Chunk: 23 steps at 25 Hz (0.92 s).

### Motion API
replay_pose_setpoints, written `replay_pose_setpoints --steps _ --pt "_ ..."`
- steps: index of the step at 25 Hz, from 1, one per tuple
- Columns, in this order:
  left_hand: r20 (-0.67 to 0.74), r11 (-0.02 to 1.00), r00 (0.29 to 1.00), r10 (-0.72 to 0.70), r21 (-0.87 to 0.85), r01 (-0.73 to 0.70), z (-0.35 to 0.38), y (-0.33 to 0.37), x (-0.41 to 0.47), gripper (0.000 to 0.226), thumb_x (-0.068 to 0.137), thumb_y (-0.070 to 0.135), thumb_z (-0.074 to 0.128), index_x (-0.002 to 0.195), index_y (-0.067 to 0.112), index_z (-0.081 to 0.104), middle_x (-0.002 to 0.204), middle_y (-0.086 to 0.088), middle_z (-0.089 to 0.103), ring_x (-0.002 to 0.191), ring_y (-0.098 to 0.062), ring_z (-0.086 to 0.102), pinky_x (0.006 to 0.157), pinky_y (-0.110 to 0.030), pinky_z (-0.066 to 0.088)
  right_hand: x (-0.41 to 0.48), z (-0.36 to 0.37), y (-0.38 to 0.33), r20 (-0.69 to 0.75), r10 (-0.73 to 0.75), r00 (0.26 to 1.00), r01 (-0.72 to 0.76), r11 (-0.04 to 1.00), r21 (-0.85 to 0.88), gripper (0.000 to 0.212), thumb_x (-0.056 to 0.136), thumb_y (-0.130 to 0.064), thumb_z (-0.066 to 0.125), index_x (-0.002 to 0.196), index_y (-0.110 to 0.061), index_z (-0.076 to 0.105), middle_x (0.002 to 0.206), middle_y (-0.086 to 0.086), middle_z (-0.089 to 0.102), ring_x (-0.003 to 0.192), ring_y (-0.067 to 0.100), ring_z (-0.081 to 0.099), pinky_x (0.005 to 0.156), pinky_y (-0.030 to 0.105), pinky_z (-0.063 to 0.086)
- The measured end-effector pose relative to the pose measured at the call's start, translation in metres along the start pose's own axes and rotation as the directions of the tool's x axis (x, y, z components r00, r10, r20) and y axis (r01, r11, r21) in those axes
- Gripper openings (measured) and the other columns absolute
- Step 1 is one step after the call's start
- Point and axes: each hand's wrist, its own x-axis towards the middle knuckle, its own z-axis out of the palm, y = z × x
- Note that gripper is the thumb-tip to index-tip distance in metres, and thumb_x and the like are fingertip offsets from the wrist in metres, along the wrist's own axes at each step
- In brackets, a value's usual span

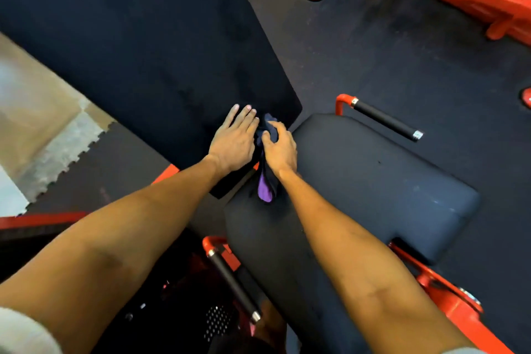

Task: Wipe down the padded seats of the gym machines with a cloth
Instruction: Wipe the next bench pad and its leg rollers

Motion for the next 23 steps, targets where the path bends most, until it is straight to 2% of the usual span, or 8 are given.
replay_pose_setpoints --steps 4,7,9,12,15,18,20,23 --pt "0.073 0.948 0.986 -0.149 -0.273 0.164 0.041 0.028 -0.073 0.058 0.104 0.030 0.037 0.155 0.004 0.033 0.164 -0.012 0.029 0.155 -0.026 0.016 0.127 -0.045 0.002 -0.039 -0.010 0.019 0.151 -0.061 0.987 0.104 0.951 -0.293 0.037 0.100 -0.037 0.056 0.136 -0.030 0.059 0.128 0.005 0.044 0.112 0.033 0.059 0.090 0.036 0.044" --pt "0.140 0.884 0.969 -0.203 -0.399 0.242 0.068 0.054 -0.123 0.055 0.105 0.029 0.040 0.154 0.004 0.037 0.162 -0.012 0.034 0.153 -0.027 0.023 0.126 -0.045 0.008 -0.073 -0.007 0.034 0.230 -0.085 0.969 0.193 0.846 -0.497 0.039 0.100 -0.047 0.052 0.132 -0.027 0.058 0.126 0.004 0.033 0.102 0.038 0.056 0.082 0.039 0.046" --pt "0.184 0.825 0.955 -0.231 -0.484 0.293 0.083 0.074 -0.149 0.054 0.104 0.027 0.042 0.152 0.002 0.038 0.160 -0.014 0.036 0.151 -0.029 0.027 0.125 -0.044 0.013 -0.098 0.001 0.045 0.267 -0.067 0.961 0.224 0.755 -0.617 0.045 0.099 -0.054 0.050 0.135 -0.027 0.054 0.141 0.005 0.029 0.109 0.038 0.050 0.081 0.042 0.048" --pt "0.235 0.709 0.936 -0.262 -0.611 0.352 0.102 0.109 -0.176 0.051 0.103 0.018 0.044 0.150 -0.002 0.040 0.158 -0.017 0.038 0.149 -0.031 0.033 0.124 -0.041 0.019 -0.141 0.013 0.078 0.349 -0.044 0.936 0.311 0.567 -0.763 0.061 0.099 -0.061 0.045 0.151 -0.030 0.039 0.165 0.009 0.015 0.131 0.046 0.036 0.102 0.051 0.044" --pt "0.269 0.548 0.903 -0.335 -0.724 0.419 0.110 0.142 -0.184 0.053 0.099 0.010 0.049 0.150 -0.004 0.039 0.157 -0.020 0.038 0.147 -0.032 0.034 0.124 -0.039 0.024 -0.166 0.016 0.113 0.382 -0.122 0.916 0.392 0.478 -0.786 0.068 0.100 -0.059 0.042 0.161 -0.034 0.024 0.170 0.011 0.009 0.148 0.049 0.017 0.119 0.058 0.024" --pt "0.258 0.413 0.850 -0.459 -0.785 0.461 0.116 0.159 -0.181 0.052 0.099 0.010 0.051 0.148 -0.004 0.040 0.155 -0.019 0.041 0.146 -0.032 0.034 0.123 -0.040 0.026 -0.152 0.022 0.124 0.424 -0.236 0.874 0.484 0.367 -0.795 0.064 0.100 -0.057 0.041 0.160 -0.038 0.026 0.171 0.009 0.011 0.155 0.045 -0.001 0.122 0.064 0.001" --pt "0.261 0.342 0.818 -0.512 -0.812 0.473 0.123 0.163 -0.170 0.048 0.101 0.008 0.046 0.147 -0.005 0.041 0.154 -0.020 0.042 0.147 -0.033 0.033 0.124 -0.040 0.023 -0.125 0.032 0.122 0.465 -0.264 0.845 0.532 0.330 -0.779 0.059 0.101 -0.054 0.042 0.157 -0.039 0.032 0.171 0.007 0.014 0.156 0.042 -0.002 0.121 0.066 -0.001" --pt "0.291 0.271 0.783 -0.549 -0.825 0.496 0.129 0.166 -0.148 0.053 0.105 0.011 0.040 0.156 0.001 0.029 0.164 -0.013 0.028 0.154 -0.026 0.019 0.127 -0.037 0.008 -0.077 0.032 0.114 0.412 -0.290 0.864 0.498 0.367 -0.785 0.053 0.100 -0.049 0.047 0.151 -0.036 0.045 0.168 0.005 0.023 0.156 0.037 0.005 0.122 0.063 0.003"
